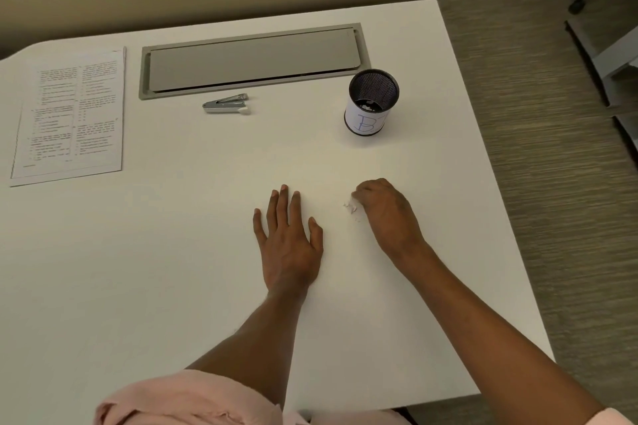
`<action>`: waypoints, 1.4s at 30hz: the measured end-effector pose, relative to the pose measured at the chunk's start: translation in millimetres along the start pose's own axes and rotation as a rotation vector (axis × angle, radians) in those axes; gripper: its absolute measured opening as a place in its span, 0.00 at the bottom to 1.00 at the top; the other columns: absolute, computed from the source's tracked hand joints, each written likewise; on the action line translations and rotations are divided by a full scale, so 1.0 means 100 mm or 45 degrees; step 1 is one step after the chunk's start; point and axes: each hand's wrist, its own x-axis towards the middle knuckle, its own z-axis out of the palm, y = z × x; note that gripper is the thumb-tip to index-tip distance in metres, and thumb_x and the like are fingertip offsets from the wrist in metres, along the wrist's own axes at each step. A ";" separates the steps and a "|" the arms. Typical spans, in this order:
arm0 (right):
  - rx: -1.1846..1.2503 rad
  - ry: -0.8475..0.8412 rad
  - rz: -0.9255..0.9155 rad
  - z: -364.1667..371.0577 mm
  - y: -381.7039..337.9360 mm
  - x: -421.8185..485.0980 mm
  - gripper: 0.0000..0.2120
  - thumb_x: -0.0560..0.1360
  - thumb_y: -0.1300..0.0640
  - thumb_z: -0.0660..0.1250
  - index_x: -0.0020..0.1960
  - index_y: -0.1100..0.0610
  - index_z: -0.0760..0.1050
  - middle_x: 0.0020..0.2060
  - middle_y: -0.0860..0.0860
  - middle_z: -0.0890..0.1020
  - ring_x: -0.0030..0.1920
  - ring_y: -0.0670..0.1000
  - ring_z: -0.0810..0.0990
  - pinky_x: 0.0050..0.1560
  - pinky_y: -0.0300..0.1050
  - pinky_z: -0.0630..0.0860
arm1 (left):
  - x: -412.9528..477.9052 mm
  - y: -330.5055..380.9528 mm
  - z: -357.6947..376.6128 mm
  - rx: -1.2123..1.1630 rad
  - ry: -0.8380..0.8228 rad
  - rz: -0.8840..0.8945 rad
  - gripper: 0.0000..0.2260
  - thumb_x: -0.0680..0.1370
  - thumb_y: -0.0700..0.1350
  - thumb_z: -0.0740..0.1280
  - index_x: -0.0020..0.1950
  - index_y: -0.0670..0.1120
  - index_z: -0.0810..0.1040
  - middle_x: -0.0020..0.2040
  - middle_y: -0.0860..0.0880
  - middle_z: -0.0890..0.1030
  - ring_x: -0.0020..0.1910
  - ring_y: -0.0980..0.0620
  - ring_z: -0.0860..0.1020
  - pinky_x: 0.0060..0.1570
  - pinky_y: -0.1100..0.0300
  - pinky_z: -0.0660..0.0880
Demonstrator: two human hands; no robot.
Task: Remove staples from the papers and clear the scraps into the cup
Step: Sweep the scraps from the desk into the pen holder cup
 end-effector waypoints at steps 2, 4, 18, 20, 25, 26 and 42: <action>0.224 0.050 0.171 -0.07 0.02 0.07 0.08 0.77 0.65 0.68 0.51 0.62 0.86 0.48 0.56 0.87 0.48 0.56 0.84 0.48 0.49 0.82 | 0.00 0.00 0.00 0.001 0.000 0.001 0.28 0.86 0.55 0.53 0.85 0.47 0.61 0.88 0.48 0.57 0.88 0.49 0.53 0.86 0.40 0.49; 0.543 0.070 0.438 -0.19 0.02 0.13 0.08 0.77 0.67 0.71 0.52 0.60 0.87 0.46 0.54 0.88 0.44 0.50 0.86 0.42 0.40 0.82 | 0.00 0.00 0.00 0.000 -0.004 -0.001 0.28 0.86 0.55 0.53 0.85 0.47 0.61 0.88 0.49 0.57 0.88 0.49 0.53 0.86 0.40 0.48; 0.838 0.426 0.402 -1.13 -0.03 1.38 0.08 0.73 0.62 0.77 0.52 0.56 0.88 0.45 0.50 0.89 0.42 0.41 0.86 0.53 0.34 0.82 | 0.01 -0.01 0.02 0.001 -0.030 -0.013 0.27 0.87 0.55 0.52 0.85 0.47 0.59 0.88 0.49 0.56 0.88 0.50 0.51 0.86 0.40 0.48; 0.641 0.386 0.365 -1.11 -0.03 1.56 0.08 0.74 0.63 0.77 0.52 0.58 0.88 0.46 0.51 0.89 0.41 0.40 0.84 0.47 0.25 0.78 | 0.02 -0.01 0.02 0.006 -0.039 -0.015 0.28 0.87 0.55 0.52 0.86 0.48 0.59 0.88 0.50 0.55 0.88 0.50 0.50 0.86 0.40 0.47; 0.382 0.268 0.333 -1.00 -0.02 1.71 0.08 0.77 0.65 0.73 0.54 0.60 0.87 0.50 0.56 0.88 0.48 0.50 0.85 0.48 0.30 0.76 | 0.02 -0.02 0.04 0.000 -0.049 -0.019 0.28 0.86 0.55 0.52 0.86 0.49 0.58 0.89 0.50 0.53 0.88 0.52 0.50 0.86 0.40 0.47; 0.347 0.266 0.330 -0.98 -0.03 1.71 0.08 0.77 0.65 0.72 0.54 0.60 0.87 0.51 0.57 0.88 0.50 0.52 0.85 0.50 0.34 0.76 | 0.02 -0.02 0.05 0.002 -0.047 -0.019 0.28 0.86 0.55 0.52 0.86 0.49 0.58 0.89 0.50 0.53 0.88 0.52 0.50 0.86 0.40 0.47; 0.464 0.494 0.435 -0.21 -0.02 0.02 0.19 0.80 0.60 0.69 0.71 0.61 0.76 0.67 0.57 0.81 0.67 0.56 0.80 0.70 0.53 0.75 | 0.02 -0.01 0.02 0.025 -0.022 -0.011 0.28 0.86 0.55 0.52 0.85 0.47 0.61 0.88 0.49 0.57 0.88 0.50 0.52 0.86 0.39 0.49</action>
